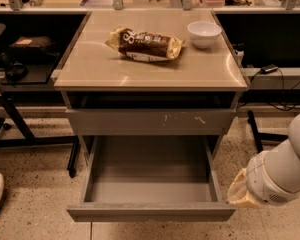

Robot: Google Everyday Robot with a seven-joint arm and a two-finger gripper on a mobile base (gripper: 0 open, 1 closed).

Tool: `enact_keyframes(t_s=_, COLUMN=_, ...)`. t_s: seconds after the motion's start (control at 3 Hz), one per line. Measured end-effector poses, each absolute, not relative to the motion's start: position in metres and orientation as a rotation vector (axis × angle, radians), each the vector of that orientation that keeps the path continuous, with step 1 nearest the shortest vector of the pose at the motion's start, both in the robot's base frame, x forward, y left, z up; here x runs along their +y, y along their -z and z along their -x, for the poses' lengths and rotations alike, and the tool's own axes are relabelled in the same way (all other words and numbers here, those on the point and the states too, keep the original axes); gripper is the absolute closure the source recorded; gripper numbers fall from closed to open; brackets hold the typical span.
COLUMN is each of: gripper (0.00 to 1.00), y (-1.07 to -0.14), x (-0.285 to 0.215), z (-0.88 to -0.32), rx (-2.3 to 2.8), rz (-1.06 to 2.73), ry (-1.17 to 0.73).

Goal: Close middle drawer

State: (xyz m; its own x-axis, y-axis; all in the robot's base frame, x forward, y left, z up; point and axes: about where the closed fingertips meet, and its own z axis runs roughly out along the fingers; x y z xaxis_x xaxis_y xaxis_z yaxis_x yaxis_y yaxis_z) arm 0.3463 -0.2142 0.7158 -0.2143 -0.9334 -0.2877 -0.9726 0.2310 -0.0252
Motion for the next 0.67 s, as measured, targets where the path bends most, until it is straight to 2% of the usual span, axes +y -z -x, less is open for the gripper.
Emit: enact_keyframes(t_s=0.67, gripper=1.00, y=-0.560, x=-0.214, z=-0.337, rx=2.370, rz=1.660, ry=-0.465)
